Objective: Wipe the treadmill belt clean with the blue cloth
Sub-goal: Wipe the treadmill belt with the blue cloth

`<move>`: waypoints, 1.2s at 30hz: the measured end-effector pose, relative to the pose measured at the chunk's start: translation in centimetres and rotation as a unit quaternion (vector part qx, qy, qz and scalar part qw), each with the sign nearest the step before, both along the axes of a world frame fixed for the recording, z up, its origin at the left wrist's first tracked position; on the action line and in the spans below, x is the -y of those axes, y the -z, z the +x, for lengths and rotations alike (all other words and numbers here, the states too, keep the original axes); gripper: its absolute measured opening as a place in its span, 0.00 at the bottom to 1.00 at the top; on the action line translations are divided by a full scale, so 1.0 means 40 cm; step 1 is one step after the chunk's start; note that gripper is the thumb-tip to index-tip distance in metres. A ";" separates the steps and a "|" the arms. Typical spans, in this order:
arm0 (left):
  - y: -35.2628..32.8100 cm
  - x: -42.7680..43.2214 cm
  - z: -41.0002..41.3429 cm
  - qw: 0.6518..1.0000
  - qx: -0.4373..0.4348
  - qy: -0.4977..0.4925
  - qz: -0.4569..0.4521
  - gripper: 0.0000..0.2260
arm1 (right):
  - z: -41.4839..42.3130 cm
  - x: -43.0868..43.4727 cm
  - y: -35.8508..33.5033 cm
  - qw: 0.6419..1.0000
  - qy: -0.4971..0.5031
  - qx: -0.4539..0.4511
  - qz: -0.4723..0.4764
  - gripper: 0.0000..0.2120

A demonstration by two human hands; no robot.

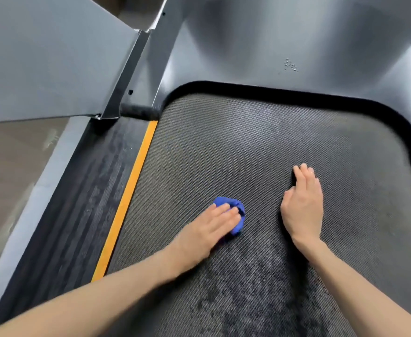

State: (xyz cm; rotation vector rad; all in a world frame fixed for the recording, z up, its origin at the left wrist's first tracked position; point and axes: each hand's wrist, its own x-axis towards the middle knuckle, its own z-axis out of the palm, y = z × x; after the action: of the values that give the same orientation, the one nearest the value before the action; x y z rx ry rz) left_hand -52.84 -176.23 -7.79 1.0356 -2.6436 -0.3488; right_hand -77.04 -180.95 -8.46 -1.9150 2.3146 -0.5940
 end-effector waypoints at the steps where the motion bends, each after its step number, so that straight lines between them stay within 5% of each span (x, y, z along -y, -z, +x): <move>1: 0.001 0.040 0.007 1.000 0.000 -0.022 0.011 0.23 | 0.000 0.000 0.001 1.000 0.001 0.003 -0.001 0.26; 8: -0.032 0.406 0.101 0.931 0.002 -0.360 0.058 0.24 | -0.005 -0.001 -0.002 1.000 0.004 0.017 -0.008 0.27; 13: -0.031 0.384 0.111 0.912 -0.021 -0.407 0.054 0.25 | -0.003 -0.002 0.004 1.000 0.004 0.010 -0.016 0.25; 17: -0.026 0.208 -0.002 0.957 -0.004 -0.277 0.086 0.23 | -0.003 -0.002 0.006 1.000 0.006 0.007 -0.017 0.24; 20: -0.038 0.050 -0.098 0.986 0.089 -0.036 0.137 0.15 | -0.001 0.002 0.007 1.000 0.007 0.003 -0.022 0.24; 22: -0.068 -0.038 -0.077 0.975 0.098 0.166 0.109 0.15 | 0.001 0.001 0.007 1.000 0.007 0.001 -0.023 0.24; 24: -0.042 -0.012 -0.012 0.974 0.046 0.209 0.079 0.15 | -0.001 -0.001 0.005 1.000 0.005 0.004 -0.025 0.24; 26: -0.045 0.133 0.013 0.999 0.003 0.043 0.031 0.16 | -0.001 -0.001 0.001 1.000 0.005 0.009 -0.023 0.25; 29: -0.057 0.384 0.068 0.968 -0.004 -0.244 0.052 0.24 | 0.000 -0.001 -0.004 1.000 0.010 0.014 -0.021 0.26; 31: -0.051 0.459 0.102 0.953 -0.007 -0.282 0.110 0.25 | 0.001 -0.001 -0.006 1.000 0.014 0.016 -0.021 0.26; 36: -0.034 0.381 0.033 0.953 -0.041 -0.286 0.089 0.25 | 0.004 -0.005 -0.005 1.000 0.014 0.016 -0.020 0.25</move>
State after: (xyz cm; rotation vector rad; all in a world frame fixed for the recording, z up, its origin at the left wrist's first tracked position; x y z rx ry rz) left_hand -51.54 -191.47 -6.44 1.7312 -2.1366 -0.4849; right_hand -76.87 -180.73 -8.26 -1.8774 2.3311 -0.6742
